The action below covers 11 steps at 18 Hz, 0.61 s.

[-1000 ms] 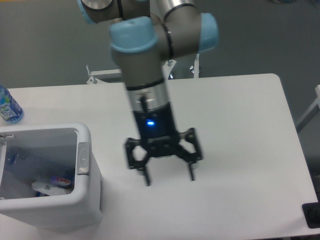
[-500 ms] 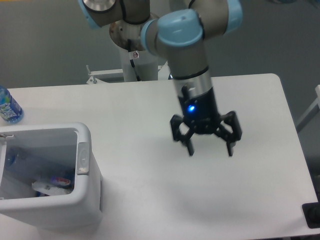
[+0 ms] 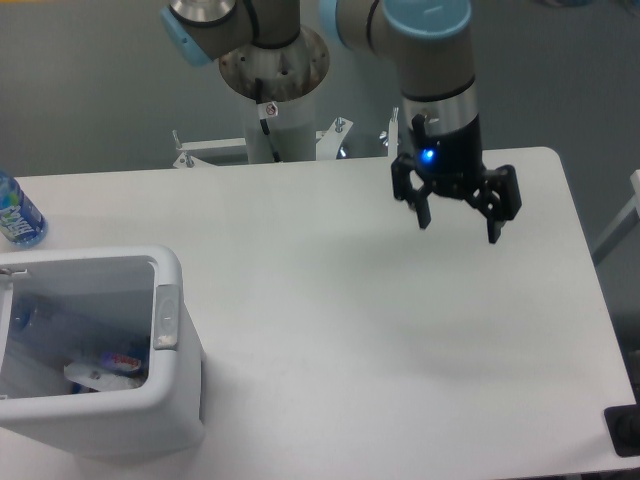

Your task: Place the trash in the trash can

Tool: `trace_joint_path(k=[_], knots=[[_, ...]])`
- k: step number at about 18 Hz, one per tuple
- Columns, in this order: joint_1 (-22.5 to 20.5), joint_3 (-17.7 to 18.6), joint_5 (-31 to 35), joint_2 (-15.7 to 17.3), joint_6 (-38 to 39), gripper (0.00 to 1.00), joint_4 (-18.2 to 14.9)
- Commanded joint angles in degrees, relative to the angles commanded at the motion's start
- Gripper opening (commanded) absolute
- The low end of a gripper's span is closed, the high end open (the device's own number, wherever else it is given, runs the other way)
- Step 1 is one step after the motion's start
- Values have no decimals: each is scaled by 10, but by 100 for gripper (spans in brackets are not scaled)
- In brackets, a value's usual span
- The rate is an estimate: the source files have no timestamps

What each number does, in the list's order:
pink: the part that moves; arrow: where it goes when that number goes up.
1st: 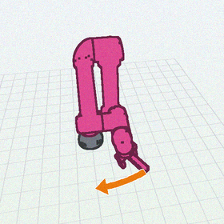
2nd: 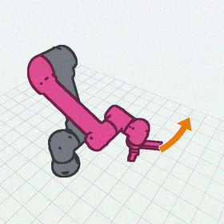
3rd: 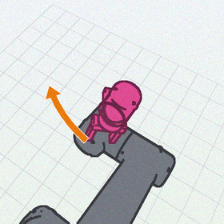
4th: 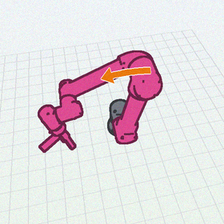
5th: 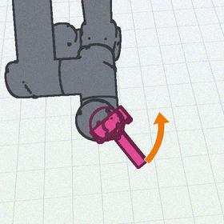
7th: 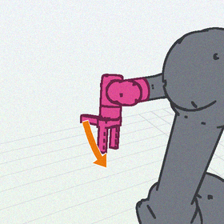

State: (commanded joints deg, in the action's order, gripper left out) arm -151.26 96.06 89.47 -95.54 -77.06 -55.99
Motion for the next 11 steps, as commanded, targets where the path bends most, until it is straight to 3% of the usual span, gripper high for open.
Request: trace_joint_path(k=[11], knots=[[-3, -1, -18, -6, -4, 100, 1]])
